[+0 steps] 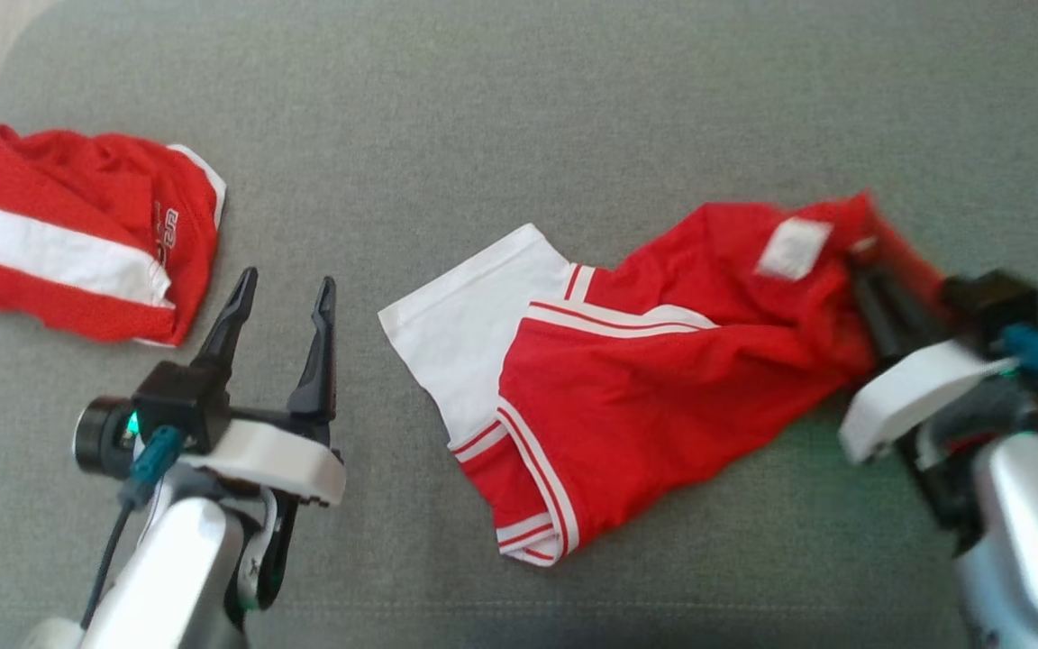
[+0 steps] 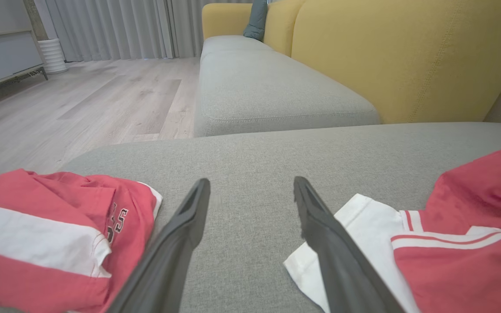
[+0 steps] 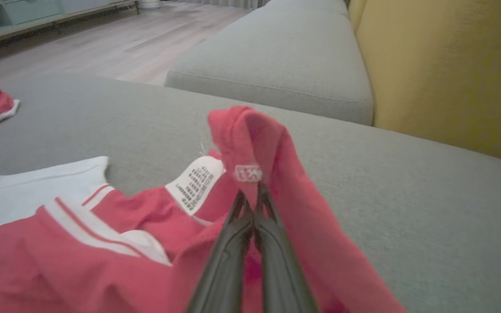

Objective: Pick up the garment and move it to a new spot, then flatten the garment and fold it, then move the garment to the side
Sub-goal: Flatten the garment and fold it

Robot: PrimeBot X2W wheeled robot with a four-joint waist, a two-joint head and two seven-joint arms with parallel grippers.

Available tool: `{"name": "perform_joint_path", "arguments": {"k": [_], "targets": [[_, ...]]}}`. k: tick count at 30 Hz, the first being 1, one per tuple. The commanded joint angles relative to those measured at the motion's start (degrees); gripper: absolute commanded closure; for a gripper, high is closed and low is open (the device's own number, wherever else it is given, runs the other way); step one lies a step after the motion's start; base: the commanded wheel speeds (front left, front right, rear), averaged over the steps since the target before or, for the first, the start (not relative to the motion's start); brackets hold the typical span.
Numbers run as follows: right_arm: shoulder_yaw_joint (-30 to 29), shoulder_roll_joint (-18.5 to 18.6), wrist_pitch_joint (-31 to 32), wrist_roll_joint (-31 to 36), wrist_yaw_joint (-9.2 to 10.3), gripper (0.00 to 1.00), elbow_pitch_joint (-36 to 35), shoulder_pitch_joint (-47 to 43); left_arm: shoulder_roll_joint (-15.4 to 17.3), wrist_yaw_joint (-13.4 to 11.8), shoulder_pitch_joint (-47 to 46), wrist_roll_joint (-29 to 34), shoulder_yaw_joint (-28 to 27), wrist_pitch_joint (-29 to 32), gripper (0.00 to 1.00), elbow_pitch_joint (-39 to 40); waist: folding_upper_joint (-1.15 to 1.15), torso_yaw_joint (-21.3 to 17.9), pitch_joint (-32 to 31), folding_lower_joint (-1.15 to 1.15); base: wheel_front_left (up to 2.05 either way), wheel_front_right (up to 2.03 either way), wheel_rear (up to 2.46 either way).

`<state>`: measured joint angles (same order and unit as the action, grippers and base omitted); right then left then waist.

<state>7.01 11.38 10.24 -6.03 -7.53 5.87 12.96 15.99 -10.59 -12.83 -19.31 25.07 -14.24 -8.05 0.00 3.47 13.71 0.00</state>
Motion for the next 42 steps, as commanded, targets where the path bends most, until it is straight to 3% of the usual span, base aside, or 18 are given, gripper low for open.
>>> {"name": "perform_joint_path", "arguments": {"k": [1, 13, 14, 15, 16, 17, 22, 27, 33, 42], "targets": [[-0.7, 0.1, -0.8, 0.1, 0.04, 1.0, -1.5, 2.9, 0.8, 0.2, -3.5, 0.5, -2.5, -0.7, 0.0, 1.8, 0.0, 0.3, 1.0, 0.0, 0.0, 0.0, 0.0], [-10.5, 3.2, -4.5, -1.5, 0.04, 1.0, 13.7, 16.2, -1.5, 1.9, -8.8, 2.5, -2.0, -0.7, 0.0, 2.3, 0.0, 3.2, 8.5, 0.0, 0.0, 0.0, 0.0], [-11.3, 3.5, -4.9, -1.4, 0.04, 0.82, 15.4, 16.9, -1.8, 2.0, -9.0, 2.7, -2.0, -0.7, 0.0, 2.2, 0.0, 3.3, 8.9, 0.0, 0.0, 0.0, 0.0], [-12.0, 3.5, -5.2, -1.5, 0.04, 0.41, 17.2, 17.6, -2.0, 2.2, -9.2, 2.8, -2.1, -0.7, 0.0, 2.1, 0.0, 3.4, 9.0, 0.0, 0.0, 0.0, 0.0], [-12.0, 3.5, -5.2, -1.5, 0.04, 0.41, 17.2, 17.6, -2.0, 2.2, -9.2, 2.8, -2.1, -0.7, 0.0, 2.1, 0.0, 3.4, 9.0, 0.0, 0.0, 0.0, 0.0], [-12.7, 3.5, -5.9, -1.5, 0.04, 0.0, 18.5, 18.2, -2.3, 2.3, -9.3, 3.0, -2.2, -0.7, 0.0, 1.9, 0.0, 3.4, 9.1, 0.0, 0.0, 0.0, 0.0], [-14.8, 2.8, -9.6, -1.3, 0.04, 0.0, 23.2, 19.1, -2.9, 2.8, -9.0, 3.6, -3.1, -0.7, 0.0, 1.1, 0.0, 2.5, 8.2, 0.0, 0.0, 0.0, 0.0], [-14.9, 0.9, -14.0, -1.4, 0.04, 0.0, 22.0, 17.1, -2.8, 3.1, -7.5, 3.7, -4.3, -0.7, 0.0, 0.2, 0.0, 0.9, 5.7, 0.0, 0.0, 0.0, 0.0], [-12.2, -1.7, -15.4, -2.0, 0.04, 0.0, 12.9, 11.1, -2.3, 2.9, -4.9, 3.6, -6.1, -0.8, 0.0, 0.0, 0.0, -1.1, 2.3, 0.0, 0.0, 0.0, 0.0], [-9.4, -5.3, -11.1, -2.0, 0.04, 0.0, -3.1, -0.9, -1.4, 2.7, -0.8, 3.1, -7.2, -0.8, 0.0, -0.2, 0.0, -2.7, -2.1, 0.0, 0.0, 0.0, 0.0]]}}
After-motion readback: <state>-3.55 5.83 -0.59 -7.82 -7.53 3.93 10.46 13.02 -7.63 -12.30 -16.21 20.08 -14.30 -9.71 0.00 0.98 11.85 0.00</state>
